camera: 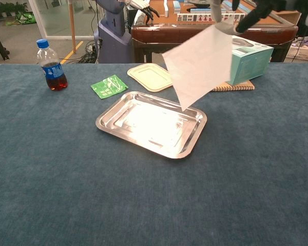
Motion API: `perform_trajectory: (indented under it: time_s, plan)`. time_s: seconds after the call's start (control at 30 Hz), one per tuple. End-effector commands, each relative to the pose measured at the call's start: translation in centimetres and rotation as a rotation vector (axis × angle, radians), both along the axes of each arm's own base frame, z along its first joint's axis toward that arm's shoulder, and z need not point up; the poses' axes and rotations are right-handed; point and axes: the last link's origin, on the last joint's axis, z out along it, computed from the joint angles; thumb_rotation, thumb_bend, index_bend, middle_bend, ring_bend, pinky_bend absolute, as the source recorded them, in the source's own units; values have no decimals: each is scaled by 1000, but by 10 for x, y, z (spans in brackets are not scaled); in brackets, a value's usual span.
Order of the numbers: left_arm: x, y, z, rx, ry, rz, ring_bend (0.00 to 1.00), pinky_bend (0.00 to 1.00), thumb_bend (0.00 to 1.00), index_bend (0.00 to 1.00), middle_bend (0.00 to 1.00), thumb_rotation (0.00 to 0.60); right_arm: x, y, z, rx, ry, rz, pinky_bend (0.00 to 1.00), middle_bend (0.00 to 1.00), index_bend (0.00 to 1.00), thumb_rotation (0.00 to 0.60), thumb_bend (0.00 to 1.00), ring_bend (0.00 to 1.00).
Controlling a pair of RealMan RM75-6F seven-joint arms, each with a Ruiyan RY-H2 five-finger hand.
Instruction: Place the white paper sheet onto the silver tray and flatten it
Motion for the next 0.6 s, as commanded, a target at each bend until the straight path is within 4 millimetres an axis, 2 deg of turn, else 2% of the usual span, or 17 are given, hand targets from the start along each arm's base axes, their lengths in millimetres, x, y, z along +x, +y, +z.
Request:
perform_trajectory:
  time_s: [0.03, 0.17, 0.27, 0.4, 0.6]
  plan:
    - [-1, -1, 1, 5, 0, 3, 175, 112, 218, 222, 179, 600, 26, -7, -6, 21, -23, 57, 443, 456, 685, 600, 484, 309]
    - [-2, -3, 4, 14, 1, 11, 175, 112, 218, 222, 179, 600, 45, -8, -16, 52, -63, 101, 443, 456, 685, 600, 484, 309]
    - [-3, -5, 6, 24, 0, 16, 175, 112, 218, 222, 179, 600, 50, -6, -24, 74, -67, 122, 443, 456, 685, 600, 484, 309]
    - [-5, -8, 6, 26, -1, 29, 175, 112, 218, 222, 179, 600, 40, 0, -36, 104, -51, 128, 443, 456, 685, 600, 484, 309]
    - [-4, -6, 2, 12, -7, 22, 175, 111, 218, 222, 178, 600, 13, 11, -58, 168, -23, 134, 443, 456, 685, 600, 484, 309]
